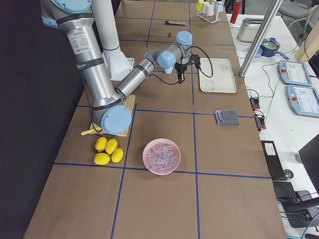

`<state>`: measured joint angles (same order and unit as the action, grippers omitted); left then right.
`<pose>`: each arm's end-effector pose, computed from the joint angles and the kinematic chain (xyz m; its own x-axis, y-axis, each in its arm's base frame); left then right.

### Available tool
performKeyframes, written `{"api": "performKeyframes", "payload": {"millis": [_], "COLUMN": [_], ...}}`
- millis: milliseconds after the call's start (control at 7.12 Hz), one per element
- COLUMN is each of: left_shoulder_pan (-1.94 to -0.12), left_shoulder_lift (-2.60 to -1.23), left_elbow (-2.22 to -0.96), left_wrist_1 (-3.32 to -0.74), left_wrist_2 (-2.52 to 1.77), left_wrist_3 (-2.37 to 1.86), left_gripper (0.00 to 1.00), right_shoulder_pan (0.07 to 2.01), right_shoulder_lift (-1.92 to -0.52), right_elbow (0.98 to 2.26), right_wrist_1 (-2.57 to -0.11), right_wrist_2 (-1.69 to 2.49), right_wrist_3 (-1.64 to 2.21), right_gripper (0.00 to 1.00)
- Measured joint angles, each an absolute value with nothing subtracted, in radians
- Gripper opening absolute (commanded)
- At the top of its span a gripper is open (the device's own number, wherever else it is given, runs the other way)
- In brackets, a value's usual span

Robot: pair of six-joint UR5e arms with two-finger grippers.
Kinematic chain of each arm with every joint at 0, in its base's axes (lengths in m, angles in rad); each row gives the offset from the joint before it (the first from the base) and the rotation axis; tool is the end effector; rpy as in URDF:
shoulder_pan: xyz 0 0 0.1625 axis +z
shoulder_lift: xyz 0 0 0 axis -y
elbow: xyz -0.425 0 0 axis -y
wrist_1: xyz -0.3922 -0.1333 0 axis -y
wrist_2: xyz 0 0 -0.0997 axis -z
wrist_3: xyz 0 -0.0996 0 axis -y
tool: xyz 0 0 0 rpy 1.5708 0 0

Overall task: Mash ice and strawberries in cup
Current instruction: 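Carry the ice cube with the right gripper over the light-blue cup, then open the right gripper to drop the ice cube into the cup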

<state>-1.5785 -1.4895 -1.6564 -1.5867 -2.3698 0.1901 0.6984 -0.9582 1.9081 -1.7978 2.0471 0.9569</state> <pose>-0.0655 -0.4583 0.6518 0.6864 0.1979 -0.6998 -0.1242 0.9800 0.1552 -0.4077 -0.4567 0.1916 0.6648 -0.1103 0.7388 0.0536 0.9935 0.1001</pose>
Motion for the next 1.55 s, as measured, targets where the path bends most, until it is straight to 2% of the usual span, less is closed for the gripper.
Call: {"api": "performKeyframes", "payload": {"millis": [422, 703, 843, 984, 1124, 1546], "left_shoulder_pan": [-1.578, -1.578, -1.578, -1.578, -1.577, -1.577], "left_shoulder_lift": [-1.488, -1.488, -1.488, -1.488, -1.488, -1.488], "left_elbow": [-1.655, -1.655, -1.655, -1.655, -1.655, -1.655], "left_wrist_1": [-1.586, -1.586, -1.586, -1.586, -1.586, -1.587], "left_wrist_2": [-2.369, -2.37, -2.37, -2.37, -2.37, -2.37], "left_wrist_3": [0.191, 0.191, 0.191, 0.191, 0.191, 0.192], "left_gripper": [1.0, 1.0, 1.0, 1.0, 1.0, 1.0], "right_shoulder_pan": [0.515, 0.475, 0.47, 0.468, 0.466, 0.465], "right_shoulder_lift": [-0.701, -0.666, -0.666, -0.67, -0.676, -0.682], "right_elbow": [1.714, 1.629, 1.605, 1.593, 1.589, 1.587], "right_wrist_1": [-1.818, -1.769, -1.745, -1.735, -1.732, -1.729], "right_wrist_2": [1.897, 1.843, 1.827, 1.82, 1.816, 1.816], "right_wrist_3": [1.188, 1.222, 1.227, 1.227, 1.223, 1.212], "right_gripper": [0.02, 0.02, 0.07, 0.71, 0.98, 0.99]}}
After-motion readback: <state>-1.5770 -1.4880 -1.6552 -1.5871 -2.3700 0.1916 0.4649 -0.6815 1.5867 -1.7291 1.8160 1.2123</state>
